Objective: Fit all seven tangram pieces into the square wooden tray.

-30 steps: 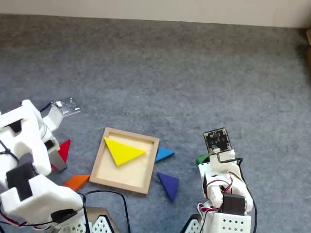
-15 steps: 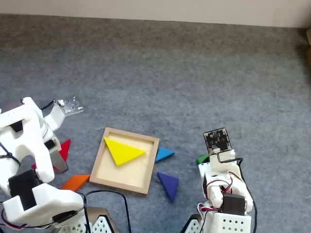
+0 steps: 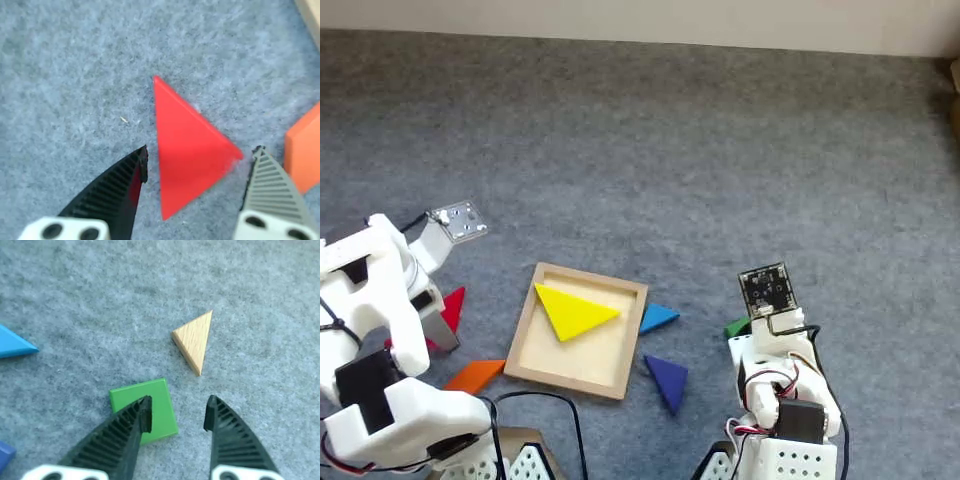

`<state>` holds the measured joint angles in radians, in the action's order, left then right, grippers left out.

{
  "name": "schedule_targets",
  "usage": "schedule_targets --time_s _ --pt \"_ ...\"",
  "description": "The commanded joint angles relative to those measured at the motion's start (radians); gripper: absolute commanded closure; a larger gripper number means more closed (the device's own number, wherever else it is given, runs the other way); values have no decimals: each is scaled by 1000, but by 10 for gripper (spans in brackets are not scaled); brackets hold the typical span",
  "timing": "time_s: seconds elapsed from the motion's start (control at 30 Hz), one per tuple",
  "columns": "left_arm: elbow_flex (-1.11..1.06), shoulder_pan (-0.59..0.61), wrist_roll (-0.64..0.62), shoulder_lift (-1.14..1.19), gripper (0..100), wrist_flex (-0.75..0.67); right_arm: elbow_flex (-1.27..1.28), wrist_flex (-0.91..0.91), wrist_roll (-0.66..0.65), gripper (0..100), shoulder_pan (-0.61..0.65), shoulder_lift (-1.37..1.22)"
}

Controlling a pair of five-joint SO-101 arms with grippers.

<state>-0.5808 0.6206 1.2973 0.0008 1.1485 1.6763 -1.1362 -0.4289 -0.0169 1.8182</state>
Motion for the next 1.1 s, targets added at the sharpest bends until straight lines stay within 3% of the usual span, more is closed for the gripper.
schedule_targets --time_s 0.0,0.3,0.53,0.9,1.07 --pt "2 15 83 -30 684 -14 93 15 -14 818 -12 15" --pt "5 13 89 15 684 -18 93 15 -14 818 -12 15" --pt "10 13 87 219 684 -146 93 15 -14 818 -12 15" --pt "31 13 81 209 686 -143 93 16 -14 818 -12 15" --pt "24 2 81 87 793 -58 93 28 -14 818 -13 15"
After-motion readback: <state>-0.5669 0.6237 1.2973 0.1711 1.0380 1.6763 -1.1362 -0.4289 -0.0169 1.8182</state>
